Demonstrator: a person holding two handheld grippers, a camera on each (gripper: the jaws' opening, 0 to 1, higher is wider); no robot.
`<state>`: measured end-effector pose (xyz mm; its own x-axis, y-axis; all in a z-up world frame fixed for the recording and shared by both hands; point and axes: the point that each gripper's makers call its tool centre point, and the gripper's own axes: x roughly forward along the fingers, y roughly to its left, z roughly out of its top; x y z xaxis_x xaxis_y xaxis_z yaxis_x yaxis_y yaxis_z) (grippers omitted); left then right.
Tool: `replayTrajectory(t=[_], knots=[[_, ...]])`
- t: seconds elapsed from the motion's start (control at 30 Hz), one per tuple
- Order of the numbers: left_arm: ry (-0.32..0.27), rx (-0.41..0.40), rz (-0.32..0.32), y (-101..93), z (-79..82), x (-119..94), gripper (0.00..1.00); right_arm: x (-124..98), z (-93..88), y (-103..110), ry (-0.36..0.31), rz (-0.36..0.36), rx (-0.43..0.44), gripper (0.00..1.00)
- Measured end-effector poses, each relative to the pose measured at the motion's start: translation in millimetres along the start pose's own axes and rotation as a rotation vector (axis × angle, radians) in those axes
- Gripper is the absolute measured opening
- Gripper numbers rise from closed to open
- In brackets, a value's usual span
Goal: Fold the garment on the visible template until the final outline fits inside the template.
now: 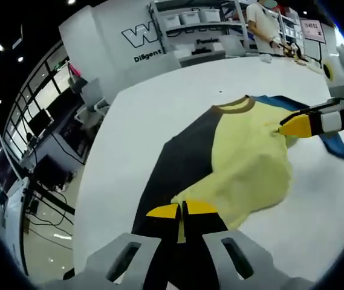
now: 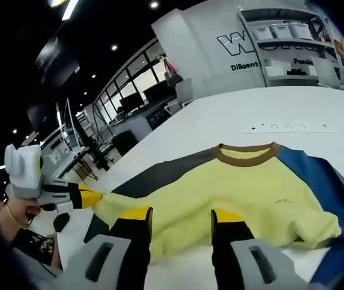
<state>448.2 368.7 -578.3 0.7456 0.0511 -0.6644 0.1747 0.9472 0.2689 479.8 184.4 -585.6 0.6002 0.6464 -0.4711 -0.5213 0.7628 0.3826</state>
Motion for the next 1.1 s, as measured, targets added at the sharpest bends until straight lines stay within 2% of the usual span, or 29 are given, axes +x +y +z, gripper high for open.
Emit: replayTrajectory(t=[0.1,0.23,0.43,0.57,0.67,0.8,1.0,1.1], knots=[[0.008,-0.006,0.002,0.8,-2.6,0,0.06,-2,-10.7,3,0.022,-0.001,0.000,0.35],[0.013,-0.026,-0.001,1.8,-5.6,1,0.06,-5,-26.9,6,0.038,-0.004,0.064,0.34],[0.017,-0.039,-0.003,2.3,-7.8,2,0.06,-5,-45.2,11,0.062,-0.007,0.101,0.33],[0.023,-0.041,-0.007,1.0,-9.5,2,0.06,5,-59.3,11,0.089,-0.010,0.133,0.19],[0.027,-0.038,-0.013,-0.2,-10.8,1,0.06,8,-56.6,13,0.078,-0.010,0.137,0.06],[0.031,-0.052,-0.026,0.1,-13.6,0,0.06,11,-55.8,15,0.085,-0.006,0.136,0.01],[0.030,-0.080,-0.038,0.2,-13.7,-5,0.06,3,-49.1,19,0.072,0.004,0.126,0.00],[0.027,-0.097,-0.042,-2.1,-13.3,-9,0.06,-4,-44.0,20,0.055,0.004,0.092,0.00]])
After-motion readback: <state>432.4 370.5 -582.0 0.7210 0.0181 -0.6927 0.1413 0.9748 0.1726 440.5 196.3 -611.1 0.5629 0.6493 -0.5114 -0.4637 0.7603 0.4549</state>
